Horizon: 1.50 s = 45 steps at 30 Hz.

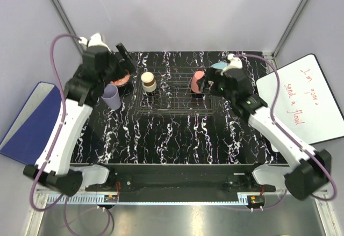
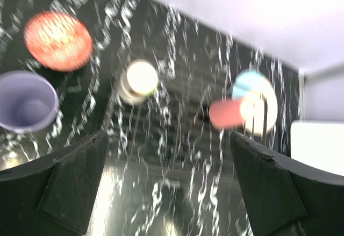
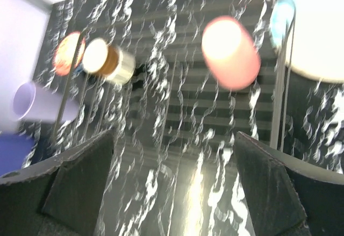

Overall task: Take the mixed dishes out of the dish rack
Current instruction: Pick up the cup from the dish rack.

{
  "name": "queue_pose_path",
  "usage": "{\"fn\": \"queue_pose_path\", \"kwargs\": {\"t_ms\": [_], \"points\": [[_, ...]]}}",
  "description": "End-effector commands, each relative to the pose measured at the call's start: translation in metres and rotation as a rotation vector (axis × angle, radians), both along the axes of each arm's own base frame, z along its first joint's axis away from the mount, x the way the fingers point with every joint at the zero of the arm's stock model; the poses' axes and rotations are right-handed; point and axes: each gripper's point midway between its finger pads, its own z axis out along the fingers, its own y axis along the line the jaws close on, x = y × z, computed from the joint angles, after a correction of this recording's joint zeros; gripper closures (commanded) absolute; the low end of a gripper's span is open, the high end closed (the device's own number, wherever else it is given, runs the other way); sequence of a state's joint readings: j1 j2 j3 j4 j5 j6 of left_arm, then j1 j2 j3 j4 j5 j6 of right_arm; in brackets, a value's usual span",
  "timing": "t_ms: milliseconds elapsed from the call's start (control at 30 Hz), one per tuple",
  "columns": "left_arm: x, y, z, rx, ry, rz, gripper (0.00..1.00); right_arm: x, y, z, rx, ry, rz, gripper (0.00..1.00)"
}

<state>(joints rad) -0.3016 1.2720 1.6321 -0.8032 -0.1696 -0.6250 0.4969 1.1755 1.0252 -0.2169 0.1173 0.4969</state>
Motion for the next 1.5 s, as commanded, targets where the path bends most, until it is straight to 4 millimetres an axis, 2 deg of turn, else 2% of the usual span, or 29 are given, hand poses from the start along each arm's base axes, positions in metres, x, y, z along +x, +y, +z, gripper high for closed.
{"fn": "queue_pose_path", "kwargs": {"t_ms": [0,33,67,100,133,200,400,767,900,1000,1067,1100,1133,1167,1233,1300,1333,1367,1433,1467], "points": [[-0.015,-0.021,0.002,0.008,-0.117,-0.037,0.01,0.052,-0.002,0.009,-0.182,-0.049,-0.067,0.0],[-0.024,-0.021,-0.001,0.016,-0.128,-0.045,0.01,0.068,-0.001,0.006,-0.239,-0.038,-0.079,0.0],[-0.029,-0.026,-0.003,0.02,-0.135,-0.059,0.01,0.076,0.0,0.004,-0.271,-0.034,-0.082,0.0],[-0.033,-0.026,-0.004,0.032,-0.143,-0.068,0.01,0.086,0.001,0.014,-0.295,-0.056,-0.087,0.0],[-0.036,-0.026,-0.014,0.043,-0.133,-0.068,0.01,0.097,0.0,-0.006,-0.349,-0.014,-0.101,0.0],[-0.047,-0.024,-0.011,0.048,-0.16,-0.079,0.01,0.115,0.006,-0.019,-0.402,0.012,-0.1,0.0],[-0.059,-0.017,-0.015,0.077,-0.184,-0.09,0.01,0.143,0.01,-0.06,-0.483,0.093,-0.139,0.0],[-0.061,-0.02,-0.028,0.091,-0.165,-0.115,0.01,0.171,0.021,-0.102,-0.524,0.163,-0.132,0.02],[-0.063,-0.019,-0.033,0.089,-0.158,-0.115,0.01,0.17,0.022,-0.131,-0.523,0.225,-0.12,0.09],[-0.064,-0.018,-0.037,0.093,-0.152,-0.114,0.01,0.166,0.019,-0.145,-0.526,0.255,-0.121,0.14],[-0.064,-0.019,-0.038,0.09,-0.151,-0.114,0.01,0.165,0.017,-0.145,-0.523,0.258,-0.122,0.29],[-0.064,-0.019,-0.039,0.091,-0.147,-0.116,0.01,0.163,0.017,-0.143,-0.517,0.258,-0.124,0.37],[-0.064,-0.02,-0.039,0.089,-0.146,-0.118,0.01,0.163,0.016,-0.14,-0.512,0.253,-0.128,0.59],[-0.064,-0.02,-0.04,0.088,-0.143,-0.119,0.01,0.161,0.015,-0.139,-0.51,0.255,-0.133,0.67],[-0.063,-0.021,-0.04,0.087,-0.142,-0.119,0.01,0.159,0.014,-0.122,-0.491,0.228,-0.141,0.85],[-0.062,-0.02,-0.041,0.09,-0.141,-0.115,0.01,0.154,0.011,-0.098,-0.458,0.193,-0.157,0.97],[-0.061,-0.02,-0.042,0.094,-0.14,-0.113,0.01,0.152,0.013,-0.087,-0.435,0.173,-0.156,1.0],[-0.061,-0.02,-0.041,0.096,-0.14,-0.112,0.01,0.146,0.012,-0.062,-0.388,0.126,-0.157,1.0],[-0.058,-0.021,-0.041,0.101,-0.141,-0.114,0.01,0.134,0.024,-0.033,-0.294,0.069,-0.096,1.0],[-0.057,-0.022,-0.04,0.098,-0.144,-0.117,0.01,0.12,0.026,0.001,-0.201,-0.014,-0.08,1.0]]}}
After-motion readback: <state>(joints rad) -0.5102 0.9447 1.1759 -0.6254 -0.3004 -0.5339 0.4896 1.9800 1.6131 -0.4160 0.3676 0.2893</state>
